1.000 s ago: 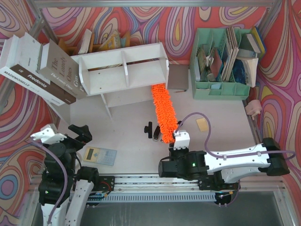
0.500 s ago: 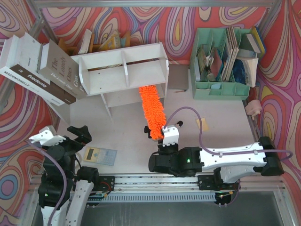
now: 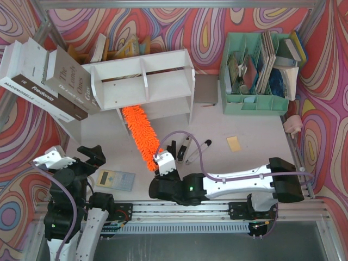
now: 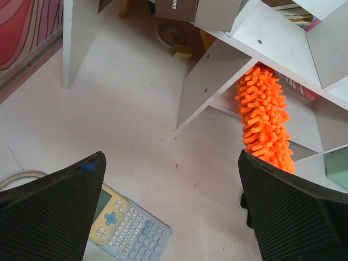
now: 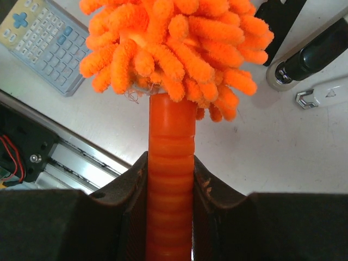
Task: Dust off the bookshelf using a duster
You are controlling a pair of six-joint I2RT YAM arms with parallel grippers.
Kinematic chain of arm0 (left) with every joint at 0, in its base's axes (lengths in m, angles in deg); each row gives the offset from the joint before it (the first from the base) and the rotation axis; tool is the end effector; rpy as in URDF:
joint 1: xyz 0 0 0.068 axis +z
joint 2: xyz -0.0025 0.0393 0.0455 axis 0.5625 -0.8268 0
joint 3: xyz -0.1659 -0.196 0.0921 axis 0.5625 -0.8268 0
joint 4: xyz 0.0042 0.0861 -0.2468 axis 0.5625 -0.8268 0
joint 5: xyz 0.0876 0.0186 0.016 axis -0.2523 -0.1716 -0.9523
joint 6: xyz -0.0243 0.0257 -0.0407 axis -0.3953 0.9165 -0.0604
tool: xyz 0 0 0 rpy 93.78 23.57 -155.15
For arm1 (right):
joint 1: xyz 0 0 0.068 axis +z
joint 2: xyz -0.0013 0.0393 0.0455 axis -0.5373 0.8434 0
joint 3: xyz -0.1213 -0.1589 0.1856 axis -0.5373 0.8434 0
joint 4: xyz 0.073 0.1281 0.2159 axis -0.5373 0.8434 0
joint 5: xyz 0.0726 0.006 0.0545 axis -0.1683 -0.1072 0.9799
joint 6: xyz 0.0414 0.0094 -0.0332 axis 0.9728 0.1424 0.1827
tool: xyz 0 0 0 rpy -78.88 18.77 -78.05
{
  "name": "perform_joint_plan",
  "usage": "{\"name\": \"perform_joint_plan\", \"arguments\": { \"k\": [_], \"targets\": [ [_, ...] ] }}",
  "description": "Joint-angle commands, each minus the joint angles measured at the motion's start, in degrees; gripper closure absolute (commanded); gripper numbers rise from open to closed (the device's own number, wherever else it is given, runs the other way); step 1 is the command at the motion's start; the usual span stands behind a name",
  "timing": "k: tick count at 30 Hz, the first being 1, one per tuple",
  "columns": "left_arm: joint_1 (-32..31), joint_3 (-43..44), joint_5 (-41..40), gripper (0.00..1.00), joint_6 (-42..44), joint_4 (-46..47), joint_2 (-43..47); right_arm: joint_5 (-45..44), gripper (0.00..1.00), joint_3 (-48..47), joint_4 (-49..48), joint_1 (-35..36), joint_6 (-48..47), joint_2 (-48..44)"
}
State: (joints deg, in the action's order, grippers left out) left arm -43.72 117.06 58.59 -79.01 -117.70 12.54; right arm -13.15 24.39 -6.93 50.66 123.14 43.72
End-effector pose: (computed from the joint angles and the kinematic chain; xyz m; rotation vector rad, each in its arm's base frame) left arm 0.0243 0.0084 0.3361 -0.5532 1.5780 -0.2305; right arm 0.0604 0.3230 0.2588 -0.4248 2.2226 0.4376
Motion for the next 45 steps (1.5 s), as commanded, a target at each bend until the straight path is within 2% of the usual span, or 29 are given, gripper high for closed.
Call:
{"name": "perform_joint_plan", "arguments": {
  "k": [1, 14, 23, 26, 33, 36, 40, 45],
  "targets": [
    [-0.2, -0.5, 0.2, 0.02, -0.4, 0.4, 0.4, 1.9, 1.00, -2.5, -6.0, 0.3, -5.0, 1.0],
    [-0.2, -0.5, 0.3, 0.01, -0.3, 0.5, -0.1, 1.7, 1.00, 5.5, 3.7, 0.3, 6.7, -1.8],
    [-0.2, -0.5, 0.4, 0.01, -0.3, 0.5, -0.3, -6.6, 1.00, 10.6, 20.7, 0.3, 22.7, -12.0],
    [-0.2, -0.5, 0.5, 0.01, -0.3, 0.5, -0.3, -5.8, 1.00, 11.6, 19.9, 0.3, 21.6, -12.8],
    [-0.2, -0.5, 0.4, 0.01, -0.3, 0.4, -0.4, 0.2, 1.00, 7.9, 1.2, 0.8, 5.7, -6.6],
    [-0.2, -0.5, 0.4, 0.01, -0.3, 0.5, -0.5, 1.0, 1.00, 5.1, -2.3, 2.3, 0.8, -3.7],
    [-0.2, -0.5, 0.3, 0.01, -0.3, 0.5, -0.5, -1.5, 1.00, 3.8, 0.8, 3.1, 1.7, -2.6],
    [-0.2, -0.5, 0.3, 0.01, -0.3, 0.5, -0.3, -7.2, 1.00, 7.0, 12.1, 3.1, 13.8, -7.1]
  ]
}}
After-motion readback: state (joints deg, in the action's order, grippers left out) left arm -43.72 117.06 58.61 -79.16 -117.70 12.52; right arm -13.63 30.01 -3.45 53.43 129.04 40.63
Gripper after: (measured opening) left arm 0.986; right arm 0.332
